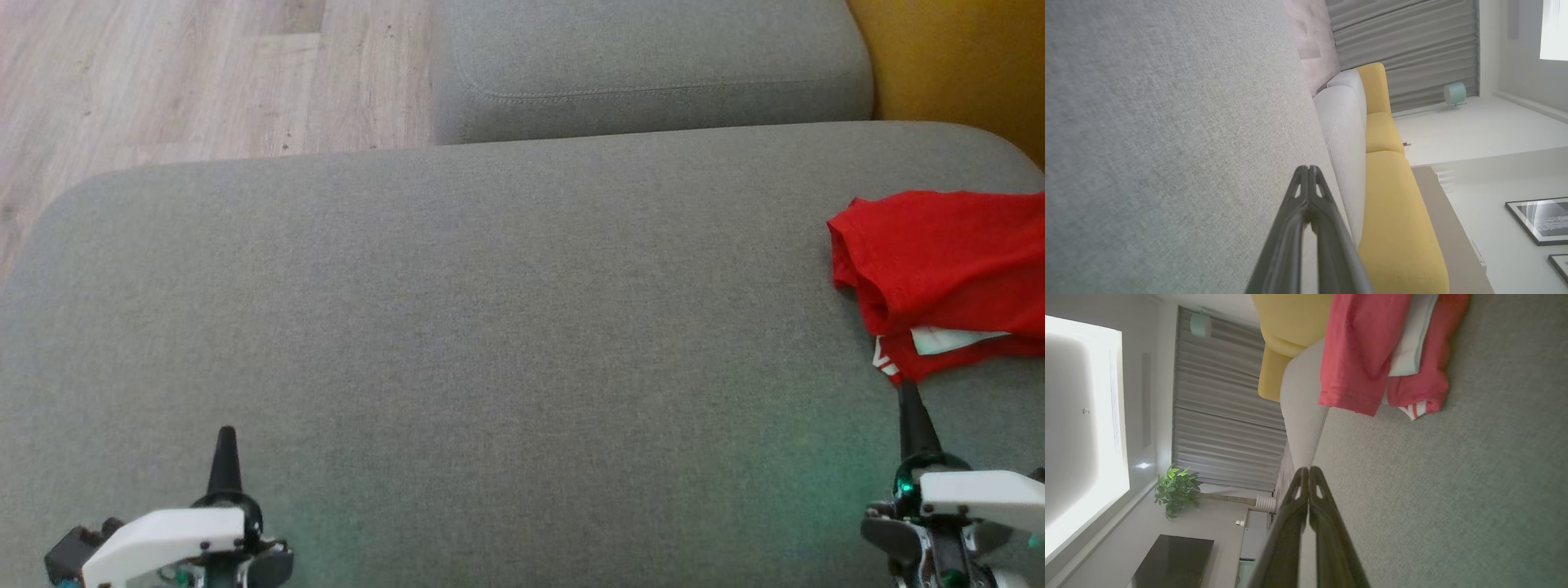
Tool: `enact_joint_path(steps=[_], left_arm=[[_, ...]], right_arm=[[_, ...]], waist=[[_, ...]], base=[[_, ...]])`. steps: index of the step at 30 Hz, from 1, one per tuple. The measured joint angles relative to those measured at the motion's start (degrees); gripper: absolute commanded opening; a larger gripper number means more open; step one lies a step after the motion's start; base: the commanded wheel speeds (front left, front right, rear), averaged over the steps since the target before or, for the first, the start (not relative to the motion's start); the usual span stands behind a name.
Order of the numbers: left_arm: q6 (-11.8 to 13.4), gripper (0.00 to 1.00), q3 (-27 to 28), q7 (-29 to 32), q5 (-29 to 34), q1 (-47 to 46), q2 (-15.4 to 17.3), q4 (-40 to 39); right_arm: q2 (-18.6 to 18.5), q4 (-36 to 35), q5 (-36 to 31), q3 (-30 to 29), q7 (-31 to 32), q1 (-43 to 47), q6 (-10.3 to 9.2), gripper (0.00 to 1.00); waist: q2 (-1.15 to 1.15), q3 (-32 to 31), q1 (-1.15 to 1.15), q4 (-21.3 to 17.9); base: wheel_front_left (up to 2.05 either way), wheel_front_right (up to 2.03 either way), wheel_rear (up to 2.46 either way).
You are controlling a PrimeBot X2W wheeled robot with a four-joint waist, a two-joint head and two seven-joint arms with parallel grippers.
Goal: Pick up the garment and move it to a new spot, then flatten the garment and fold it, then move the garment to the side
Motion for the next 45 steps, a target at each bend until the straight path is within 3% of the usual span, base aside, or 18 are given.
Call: enact_joint_path(steps=[25,45], left_arm=[[-3.99,0.00,6.31,3.41,-11.13,-2.64,-2.15,0.60],[-3.99,0.00,6.33,3.50,-11.35,-3.06,-2.30,0.62]], right_arm=[[0.00,0.01,16.17,-1.67,3.02,-3.49,0.00,0.00],[-0.01,0.00,16.35,-1.69,3.02,-3.77,0.00,0.00]], waist=[[0.00,1.01,0.00,-0.85],[0.00,1.00,-0.01,-0.85]], base=[[0.00,0.00,0.00],[0.00,0.00,0.00]])
